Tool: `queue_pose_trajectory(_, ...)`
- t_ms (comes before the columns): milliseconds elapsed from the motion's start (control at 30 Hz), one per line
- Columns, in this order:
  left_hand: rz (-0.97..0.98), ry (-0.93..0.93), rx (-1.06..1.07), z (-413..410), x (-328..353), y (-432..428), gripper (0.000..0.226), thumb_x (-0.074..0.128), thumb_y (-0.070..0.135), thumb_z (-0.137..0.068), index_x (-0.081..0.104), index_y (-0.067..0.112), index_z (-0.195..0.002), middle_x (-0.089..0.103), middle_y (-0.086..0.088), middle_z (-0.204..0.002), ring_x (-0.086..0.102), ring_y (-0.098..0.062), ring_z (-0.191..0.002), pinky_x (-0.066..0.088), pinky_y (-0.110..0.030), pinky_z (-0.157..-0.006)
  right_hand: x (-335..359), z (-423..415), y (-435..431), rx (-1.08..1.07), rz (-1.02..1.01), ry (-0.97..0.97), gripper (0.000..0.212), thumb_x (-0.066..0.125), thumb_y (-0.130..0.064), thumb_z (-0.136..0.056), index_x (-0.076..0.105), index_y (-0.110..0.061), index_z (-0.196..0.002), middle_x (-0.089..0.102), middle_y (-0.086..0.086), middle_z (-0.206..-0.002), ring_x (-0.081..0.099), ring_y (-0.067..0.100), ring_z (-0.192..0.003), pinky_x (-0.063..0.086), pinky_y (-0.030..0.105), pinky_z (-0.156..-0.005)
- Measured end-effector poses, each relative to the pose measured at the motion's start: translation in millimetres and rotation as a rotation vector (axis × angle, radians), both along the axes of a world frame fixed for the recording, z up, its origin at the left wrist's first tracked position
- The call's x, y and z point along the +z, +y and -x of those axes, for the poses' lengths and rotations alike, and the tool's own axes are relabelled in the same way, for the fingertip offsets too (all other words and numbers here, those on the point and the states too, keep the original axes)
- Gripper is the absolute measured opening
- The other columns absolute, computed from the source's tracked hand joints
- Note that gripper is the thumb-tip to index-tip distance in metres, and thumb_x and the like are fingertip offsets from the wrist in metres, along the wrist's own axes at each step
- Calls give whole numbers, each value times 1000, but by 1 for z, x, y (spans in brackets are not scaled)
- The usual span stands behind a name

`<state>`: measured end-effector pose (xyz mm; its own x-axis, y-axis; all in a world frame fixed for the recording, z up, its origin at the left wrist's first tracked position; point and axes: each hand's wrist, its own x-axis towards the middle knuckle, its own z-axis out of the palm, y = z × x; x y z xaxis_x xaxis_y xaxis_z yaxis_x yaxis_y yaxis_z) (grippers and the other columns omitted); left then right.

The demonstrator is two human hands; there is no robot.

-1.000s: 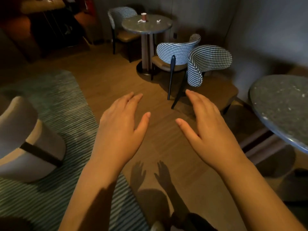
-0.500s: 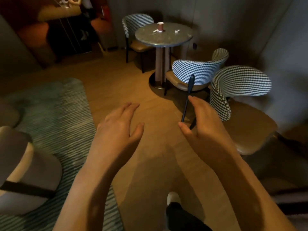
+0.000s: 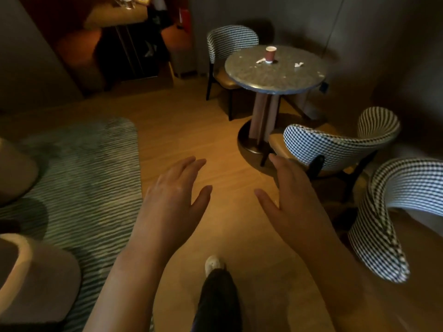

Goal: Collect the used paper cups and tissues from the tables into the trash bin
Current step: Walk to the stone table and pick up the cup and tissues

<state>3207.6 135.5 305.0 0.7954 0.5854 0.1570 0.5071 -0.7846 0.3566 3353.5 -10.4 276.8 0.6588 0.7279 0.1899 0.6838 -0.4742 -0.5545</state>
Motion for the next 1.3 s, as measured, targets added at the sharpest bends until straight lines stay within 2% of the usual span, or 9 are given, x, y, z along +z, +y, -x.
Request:
queue_pose_trajectory(167, -31, -24, -54, -99, 8, 118, 57, 41, 46, -89, 36, 27, -142, 37, 3, -147, 38, -17, -132, 38, -42, -106, 9, -97, 113, -53, -10, -56, 65, 53, -40, -91, 25, -21, -147, 31, -2, -149, 26, 12, -137, 33, 39, -110)
queue_pose_trajectory(267, -28, -20, -81, -162, 19, 185, 56, 42, 46, -91, 31, 31, -143, 35, 6, -148, 35, -15, -133, 36, -39, -107, 21, -153, 173, -92, -23, -55, 63, 54, -38, -91, 26, -22, -146, 31, -3, -149, 27, 12, -136, 29, 31, -109)
queue_pose_trajectory(333, -32, -38, -118, -204, 20, 223, 55, 42, 46, -91, 33, 30, -143, 37, 6, -147, 37, -13, -132, 36, -36, -107, 23, -186, 205, -131, -30, -64, 62, 54, -36, -91, 26, -22, -145, 30, -3, -149, 27, 11, -136, 26, 26, -106)
queue_pose_trajectory(533, -4, -19, -225, -319, 3, 308, 51, 44, 43, -92, 38, 30, -140, 41, 8, -143, 39, -10, -127, 28, -22, -92, -2, -278, 267, -231, 37, 23, 62, 55, -35, -91, 27, -22, -145, 31, -2, -148, 29, 13, -134, 29, 31, -108)
queue_pose_trajectory(633, -4, -25, -254, -380, -5, 353, 50, 46, 42, -92, 39, 30, -140, 42, 8, -143, 39, -10, -128, 31, -26, -97, -13, -337, 300, -280, 61, 58, 62, 53, -34, -92, 25, -21, -146, 28, -2, -150, 26, 13, -136, 25, 26, -104)
queue_pose_trajectory(800, -72, -5, -266, -483, -8, 430, 49, 49, 40, -91, 41, 31, -138, 43, 9, -141, 39, -8, -128, 34, -28, -100, -26, -454, 379, -354, 24, 72, 64, 56, -34, -91, 26, -20, -146, 28, -1, -150, 25, 16, -136, 31, 36, -106)
queue_pose_trajectory(1000, -168, 10, -260, -589, 12, 522, 49, 51, 39, -90, 43, 27, -137, 47, 6, -137, 44, -11, -124, 38, -29, -97, -16, -580, 480, -339, 20, 54, 62, 54, -33, -92, 27, -16, -145, 29, 4, -149, 26, 21, -137, 27, 37, -109)
queue_pose_trajectory(1200, -103, -4, -255, -678, -3, 591, 48, 49, 39, -92, 41, 29, -138, 45, 9, -139, 41, -8, -125, 33, -24, -96, -15, -670, 543, -334, 31, 62, 62, 54, -34, -92, 27, -18, -146, 28, 0, -150, 24, 17, -137, 23, 32, -110)
queue_pose_trajectory(1300, -64, -15, -331, -736, -18, 616, 47, 49, 38, -92, 41, 30, -138, 44, 9, -140, 42, -9, -127, 37, -27, -99, -27, -714, 559, -381, 88, 57, 63, 53, -36, -92, 28, -17, -146, 28, 1, -150, 23, 18, -138, 23, 35, -111)
